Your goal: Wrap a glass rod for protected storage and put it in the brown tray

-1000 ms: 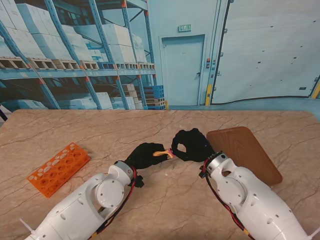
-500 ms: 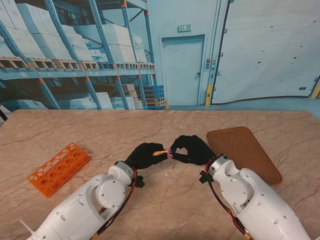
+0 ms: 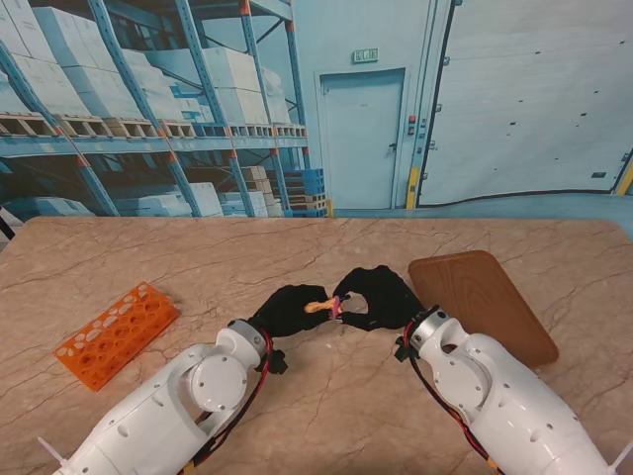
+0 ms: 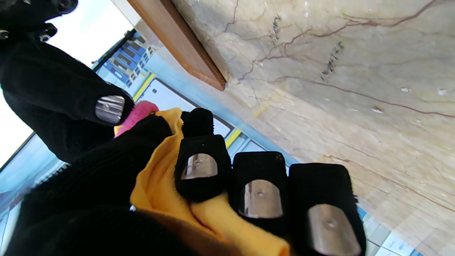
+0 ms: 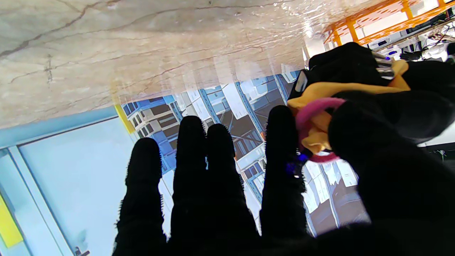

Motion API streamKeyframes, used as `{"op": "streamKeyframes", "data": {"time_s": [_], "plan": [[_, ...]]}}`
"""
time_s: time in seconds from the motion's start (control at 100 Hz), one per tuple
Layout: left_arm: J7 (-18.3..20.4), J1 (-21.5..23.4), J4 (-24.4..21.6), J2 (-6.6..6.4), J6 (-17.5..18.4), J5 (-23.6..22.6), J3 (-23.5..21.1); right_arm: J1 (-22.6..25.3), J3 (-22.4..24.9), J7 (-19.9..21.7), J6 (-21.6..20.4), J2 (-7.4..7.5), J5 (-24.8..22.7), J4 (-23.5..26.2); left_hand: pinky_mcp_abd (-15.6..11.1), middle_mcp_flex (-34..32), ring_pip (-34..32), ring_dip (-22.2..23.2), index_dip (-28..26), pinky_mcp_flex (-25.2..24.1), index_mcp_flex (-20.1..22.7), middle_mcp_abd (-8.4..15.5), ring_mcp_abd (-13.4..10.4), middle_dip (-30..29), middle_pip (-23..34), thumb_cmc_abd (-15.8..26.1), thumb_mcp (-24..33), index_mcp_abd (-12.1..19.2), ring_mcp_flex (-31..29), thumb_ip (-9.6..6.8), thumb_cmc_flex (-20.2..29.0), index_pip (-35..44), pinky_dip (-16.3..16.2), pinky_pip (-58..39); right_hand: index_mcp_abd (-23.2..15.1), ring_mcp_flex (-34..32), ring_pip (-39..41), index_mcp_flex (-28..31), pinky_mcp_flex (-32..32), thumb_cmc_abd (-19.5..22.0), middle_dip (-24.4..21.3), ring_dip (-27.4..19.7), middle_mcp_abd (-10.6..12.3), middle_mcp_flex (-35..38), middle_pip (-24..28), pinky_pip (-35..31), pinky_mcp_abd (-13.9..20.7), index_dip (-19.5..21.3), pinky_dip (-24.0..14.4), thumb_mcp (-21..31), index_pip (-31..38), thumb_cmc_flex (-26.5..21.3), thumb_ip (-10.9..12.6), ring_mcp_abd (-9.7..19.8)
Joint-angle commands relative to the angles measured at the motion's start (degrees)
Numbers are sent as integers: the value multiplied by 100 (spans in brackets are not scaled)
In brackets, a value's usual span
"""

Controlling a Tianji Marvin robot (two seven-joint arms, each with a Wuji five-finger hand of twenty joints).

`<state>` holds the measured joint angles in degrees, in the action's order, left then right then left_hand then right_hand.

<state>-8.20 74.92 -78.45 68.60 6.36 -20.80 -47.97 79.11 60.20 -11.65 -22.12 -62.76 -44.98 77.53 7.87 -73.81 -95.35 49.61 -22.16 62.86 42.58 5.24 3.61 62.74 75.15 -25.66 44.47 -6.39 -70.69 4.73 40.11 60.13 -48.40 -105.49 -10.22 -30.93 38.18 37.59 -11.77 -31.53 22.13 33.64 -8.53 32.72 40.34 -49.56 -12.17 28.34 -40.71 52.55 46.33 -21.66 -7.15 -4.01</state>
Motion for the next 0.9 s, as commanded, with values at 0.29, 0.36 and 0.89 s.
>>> {"op": "streamKeyframes", "data": {"time_s": [0.29, 0.36, 0.89], "plan": [[183, -46, -15, -65, 193, -144, 50, -98, -158, -329, -43, -83, -154, -138, -1041, 6, -298, 177, -683, 139, -31, 650, -478, 286, 179, -402, -620, -51, -214, -179, -1018, -577, -71, -1449, -272, -62, 263, -201, -41, -339, 88, 67, 116, -108, 259, -245, 147, -259, -10, 210, 421, -312, -300, 139], [174, -56, 2, -67, 222, -174, 60, -125, -193, -387, -60, -81, -214, -166, -1064, 13, -303, 194, -840, 142, -13, 667, -492, 294, 180, -424, -985, -68, -213, -145, -1298, -623, -98, -1449, -288, -60, 280, -209, -40, -373, 89, 68, 107, -115, 274, -267, 145, -272, 4, 188, 439, -328, -297, 137], [202, -72, 11, -96, 335, -272, 80, -233, -370, -612, 8, -76, -430, -272, -1001, -50, -448, 234, -978, 149, 63, 617, -475, 344, 288, 100, -2415, -173, -215, -81, -1768, -701, -289, -1449, -226, -54, 416, -249, -20, -621, 97, 72, 53, -137, 397, -433, 111, -281, 111, 248, 462, -494, -183, 79]]}}
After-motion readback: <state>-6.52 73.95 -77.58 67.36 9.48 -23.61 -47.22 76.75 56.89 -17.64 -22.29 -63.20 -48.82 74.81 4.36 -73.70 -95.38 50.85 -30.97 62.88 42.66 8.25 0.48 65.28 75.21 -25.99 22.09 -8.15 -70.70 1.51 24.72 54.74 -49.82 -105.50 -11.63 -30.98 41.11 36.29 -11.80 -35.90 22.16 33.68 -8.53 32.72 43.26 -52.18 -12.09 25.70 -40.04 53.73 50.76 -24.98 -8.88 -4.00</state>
